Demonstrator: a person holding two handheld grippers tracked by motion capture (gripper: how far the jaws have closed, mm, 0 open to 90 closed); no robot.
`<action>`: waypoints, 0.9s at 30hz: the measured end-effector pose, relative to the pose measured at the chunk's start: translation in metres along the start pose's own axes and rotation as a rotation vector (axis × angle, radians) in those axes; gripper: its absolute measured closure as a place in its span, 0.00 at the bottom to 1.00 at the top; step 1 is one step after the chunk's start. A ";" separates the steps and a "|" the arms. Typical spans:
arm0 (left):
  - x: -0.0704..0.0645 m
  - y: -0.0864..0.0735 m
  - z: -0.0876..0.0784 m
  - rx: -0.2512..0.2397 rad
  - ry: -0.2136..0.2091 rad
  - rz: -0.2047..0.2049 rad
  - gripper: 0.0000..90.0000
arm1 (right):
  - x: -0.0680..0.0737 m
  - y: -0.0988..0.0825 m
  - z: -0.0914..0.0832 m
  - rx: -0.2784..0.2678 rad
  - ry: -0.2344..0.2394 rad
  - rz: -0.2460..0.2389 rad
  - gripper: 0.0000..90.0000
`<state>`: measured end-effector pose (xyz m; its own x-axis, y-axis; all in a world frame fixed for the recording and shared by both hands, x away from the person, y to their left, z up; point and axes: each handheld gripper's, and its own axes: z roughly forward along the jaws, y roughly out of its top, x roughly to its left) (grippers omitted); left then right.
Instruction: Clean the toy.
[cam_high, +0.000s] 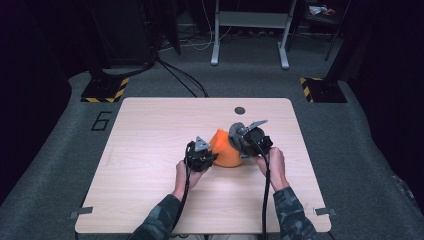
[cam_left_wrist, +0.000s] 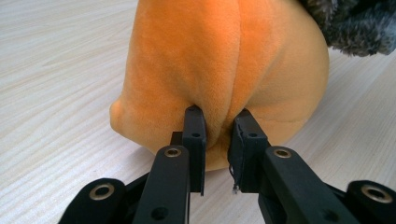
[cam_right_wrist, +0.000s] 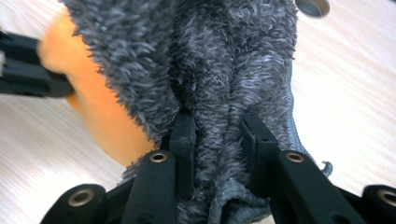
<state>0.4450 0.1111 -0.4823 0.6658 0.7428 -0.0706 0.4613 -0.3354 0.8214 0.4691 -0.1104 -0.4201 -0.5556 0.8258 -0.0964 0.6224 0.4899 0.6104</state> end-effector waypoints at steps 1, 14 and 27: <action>0.000 0.000 0.000 0.001 0.000 0.000 0.87 | -0.002 -0.003 0.001 0.009 -0.002 0.008 0.77; 0.001 -0.001 0.000 0.009 0.005 0.002 0.87 | -0.018 -0.030 0.030 0.133 -0.018 0.063 0.77; 0.000 0.000 -0.001 0.012 0.014 0.012 0.87 | -0.010 0.002 -0.014 -0.031 -0.030 0.025 0.77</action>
<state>0.4438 0.1118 -0.4820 0.6630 0.7467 -0.0530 0.4605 -0.3510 0.8153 0.4684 -0.1220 -0.4071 -0.5230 0.8460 -0.1037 0.6185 0.4604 0.6368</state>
